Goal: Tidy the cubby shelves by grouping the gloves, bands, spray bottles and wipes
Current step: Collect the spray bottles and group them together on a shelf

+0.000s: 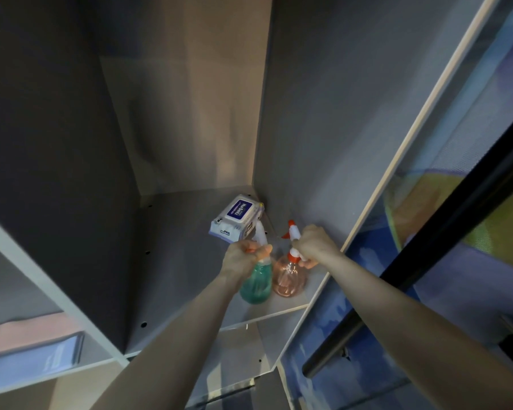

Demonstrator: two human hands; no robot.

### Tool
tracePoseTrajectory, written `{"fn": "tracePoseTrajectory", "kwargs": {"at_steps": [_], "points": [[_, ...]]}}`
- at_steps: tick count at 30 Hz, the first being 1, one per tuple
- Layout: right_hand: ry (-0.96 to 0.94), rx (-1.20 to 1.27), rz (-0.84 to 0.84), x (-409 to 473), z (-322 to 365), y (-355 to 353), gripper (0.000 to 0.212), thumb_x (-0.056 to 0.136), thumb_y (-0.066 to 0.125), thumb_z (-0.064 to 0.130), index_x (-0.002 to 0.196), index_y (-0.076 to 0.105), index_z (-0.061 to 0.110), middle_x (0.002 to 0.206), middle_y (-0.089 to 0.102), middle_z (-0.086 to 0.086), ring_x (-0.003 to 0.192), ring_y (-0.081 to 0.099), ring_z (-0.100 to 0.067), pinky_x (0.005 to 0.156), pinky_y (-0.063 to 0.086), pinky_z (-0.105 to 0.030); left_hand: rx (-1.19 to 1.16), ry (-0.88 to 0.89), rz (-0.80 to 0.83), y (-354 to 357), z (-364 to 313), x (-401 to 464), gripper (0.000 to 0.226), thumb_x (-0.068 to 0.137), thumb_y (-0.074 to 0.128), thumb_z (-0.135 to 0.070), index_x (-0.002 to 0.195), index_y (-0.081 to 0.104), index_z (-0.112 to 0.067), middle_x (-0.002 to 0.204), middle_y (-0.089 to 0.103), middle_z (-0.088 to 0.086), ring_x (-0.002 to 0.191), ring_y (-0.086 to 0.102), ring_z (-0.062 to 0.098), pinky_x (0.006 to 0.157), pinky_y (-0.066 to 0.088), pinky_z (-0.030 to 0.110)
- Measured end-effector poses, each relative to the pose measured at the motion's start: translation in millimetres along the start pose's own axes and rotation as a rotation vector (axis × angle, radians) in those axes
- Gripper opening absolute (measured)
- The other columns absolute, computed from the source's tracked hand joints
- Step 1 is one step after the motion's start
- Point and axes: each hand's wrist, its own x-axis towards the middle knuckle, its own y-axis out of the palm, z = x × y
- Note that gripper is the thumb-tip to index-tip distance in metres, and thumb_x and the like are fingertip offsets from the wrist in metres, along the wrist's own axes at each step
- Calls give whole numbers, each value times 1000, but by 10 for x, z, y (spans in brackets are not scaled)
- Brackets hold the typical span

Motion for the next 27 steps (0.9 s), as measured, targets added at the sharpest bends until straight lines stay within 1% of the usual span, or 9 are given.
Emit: {"fn": "tracePoseTrajectory", "kwargs": {"at_steps": [3, 6, 9, 12, 15, 18, 22, 24, 27], "points": [[-31, 6, 0, -40, -35, -11, 18, 90, 56, 15, 92, 65, 0, 79, 68, -18, 69, 72, -29, 58, 62, -38, 25, 22, -21, 16, 13, -20, 39, 78, 78, -32, 106, 68, -8, 105, 71, 9, 95, 66, 24, 93, 53, 40], [-47, 11, -8, -68, -72, -4, 18, 88, 59, 14, 96, 66, 0, 89, 70, -19, 71, 72, -29, 60, 62, -38, 42, 46, -51, 25, 36, -29, 43, 77, 78, -33, 110, 69, -7, 108, 71, 8, 100, 66, 24, 94, 53, 40], [-79, 20, -49, -66, -101, 21, 21, 92, 56, 20, 96, 64, 1, 91, 70, -19, 77, 72, -31, 69, 61, -44, 65, 48, -70, 34, 43, -13, 45, 78, 78, -33, 112, 68, -6, 112, 70, 8, 103, 66, 23, 97, 51, 39], [-114, -15, -117, -74, -123, 56, 30, 96, 48, 29, 90, 63, 4, 93, 70, -19, 84, 70, -35, 80, 58, -46, 54, 63, -88, 47, 41, 10, 44, 78, 77, -33, 112, 68, -7, 111, 70, 6, 96, 64, 18, 91, 49, 27], [-140, -32, -153, -64, -135, 83, 35, 96, 48, 33, 77, 63, 8, 91, 71, -18, 85, 70, -34, 81, 57, -43, 29, 53, -95, 68, 43, 22, 43, 77, 78, -33, 111, 69, -8, 110, 71, 6, 94, 63, 16, 85, 46, 24], [-136, -45, -156, -55, -138, 95, 33, 93, 53, 31, 96, 67, 1, 95, 71, -20, 85, 70, -34, 80, 57, -42, 39, 53, -91, 76, 53, 27, 41, 77, 78, -34, 109, 69, -9, 112, 71, 5, 94, 62, 15, 84, 43, 24], [-96, -85, -105, -60, -118, 60, 32, 92, 57, 26, 110, 64, 1, 105, 69, -19, 93, 68, -34, 84, 56, -45, 86, 58, -75, 17, 52, 30, 45, 77, 78, -36, 112, 68, -10, 115, 69, 4, 98, 63, 16, 88, 46, 24], [-76, -144, -76, -100, -92, 12, 37, 90, 60, 32, 116, 62, 5, 113, 67, -16, 101, 65, -32, 87, 54, -43, 101, 71, -67, -32, 35, 5, 48, 75, 80, -35, 113, 66, -10, 115, 68, 4, 98, 61, 15, 86, 44, 23], [-113, -251, -116, -219, -4, -82, 45, 88, 60, 44, 120, 57, 13, 120, 64, -11, 110, 60, -30, 89, 50, -37, 117, 171, -95, -161, -78, -81, 52, 73, 82, -29, 119, 64, -12, 120, 63, 7, 98, 60, 16, 82, 44, 21]]}}
